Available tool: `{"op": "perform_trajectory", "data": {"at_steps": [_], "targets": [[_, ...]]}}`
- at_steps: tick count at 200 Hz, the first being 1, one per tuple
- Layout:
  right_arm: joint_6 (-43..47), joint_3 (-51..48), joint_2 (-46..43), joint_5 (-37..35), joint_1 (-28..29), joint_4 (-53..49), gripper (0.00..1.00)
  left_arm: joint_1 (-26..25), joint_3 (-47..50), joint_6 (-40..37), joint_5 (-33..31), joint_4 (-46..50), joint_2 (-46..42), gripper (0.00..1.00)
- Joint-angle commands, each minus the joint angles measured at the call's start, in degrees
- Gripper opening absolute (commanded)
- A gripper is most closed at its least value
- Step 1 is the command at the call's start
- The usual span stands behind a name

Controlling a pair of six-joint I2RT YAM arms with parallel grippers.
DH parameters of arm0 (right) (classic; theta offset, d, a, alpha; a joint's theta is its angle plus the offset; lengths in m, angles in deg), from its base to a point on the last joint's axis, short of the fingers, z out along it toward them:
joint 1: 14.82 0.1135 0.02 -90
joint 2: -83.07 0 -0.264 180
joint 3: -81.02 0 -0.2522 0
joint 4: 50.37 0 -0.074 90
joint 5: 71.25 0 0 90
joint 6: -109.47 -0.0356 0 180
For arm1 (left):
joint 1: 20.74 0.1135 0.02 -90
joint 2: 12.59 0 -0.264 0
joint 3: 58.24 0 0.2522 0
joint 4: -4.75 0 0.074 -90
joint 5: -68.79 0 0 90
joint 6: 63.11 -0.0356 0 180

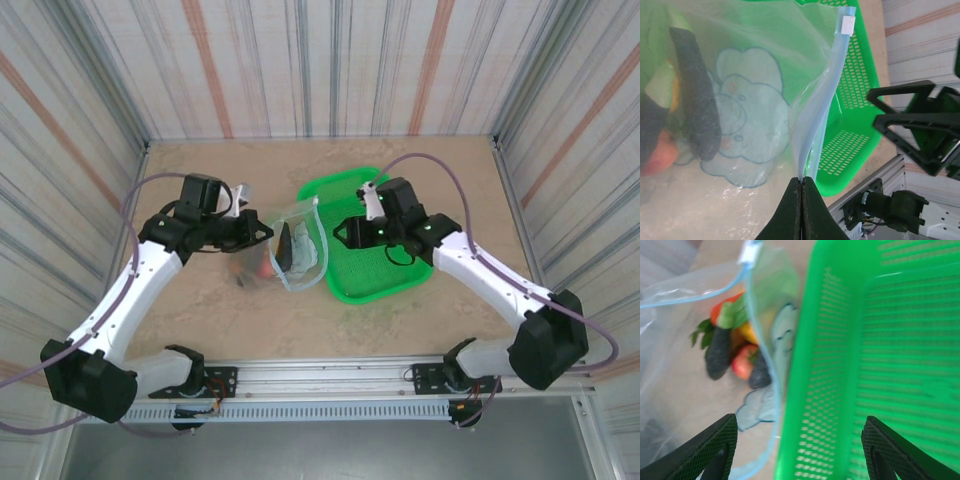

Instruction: Place the food in the zip-top bag and seal the zipper

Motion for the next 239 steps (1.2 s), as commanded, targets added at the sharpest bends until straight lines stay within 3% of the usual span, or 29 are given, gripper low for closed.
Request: {"op": "perform_trajectory", "data": {"at_steps": [1,39,67,97,115,131,145,158,182,217,239], "targets": [[-2.8,1.3,3.4,3.7,1.5,4.1,0.70,-0.3,2.1,1.7,4.6,-3.3,-1.1,0.00],[-6.5,3.2,8.3,4.4,1.1,10.0,0.69,-0.3,3.2,3.2,6.1,-5.6,-0.9,0.00],[-11.1,2.0,8.9,12.3,-1.1,17.0,0.69,-0.3,3.9,3.9,6.2,-6.7,-1.2,0.00],[-18.6,-1.9,8.7,18.5,-2.1,27.2,0.86,-0.5,5.5,5.2,7.3,-9.3,-0.9,0.00],[-22.6,-2.6,9.6,18.4,-2.3,29.6,0.88,-1.5,6.4,5.9,8.3,-11.5,-0.2,0.00],[-25.7,-2.5,10.7,16.1,-2.3,29.8,0.88,-3.2,7.1,6.6,9.4,-13.7,0.8,0.10],[-27.3,-2.2,11.8,14.2,-2.4,29.3,0.88,-5.2,7.9,7.9,11.8,-17.1,1.8,0.29],[-28.1,-1.5,12.4,12.4,-2.3,27.6,0.86,-6.6,9.1,10.0,15.8,-21.9,3.4,0.45],[-27.7,-0.4,12.6,10.1,-0.9,25.3,0.77,-8.2,9.6,10.0,16.4,-22.3,6.1,0.55],[-26.3,1.0,13.2,6.8,0.3,20.8,0.57,-8.9,11.1,10.1,16.5,-24.6,6.5,0.57],[-26.7,2.2,14.2,6.4,0.2,19.2,0.45,-9.0,11.2,9.9,16.3,-23.9,6.2,0.53]]}}
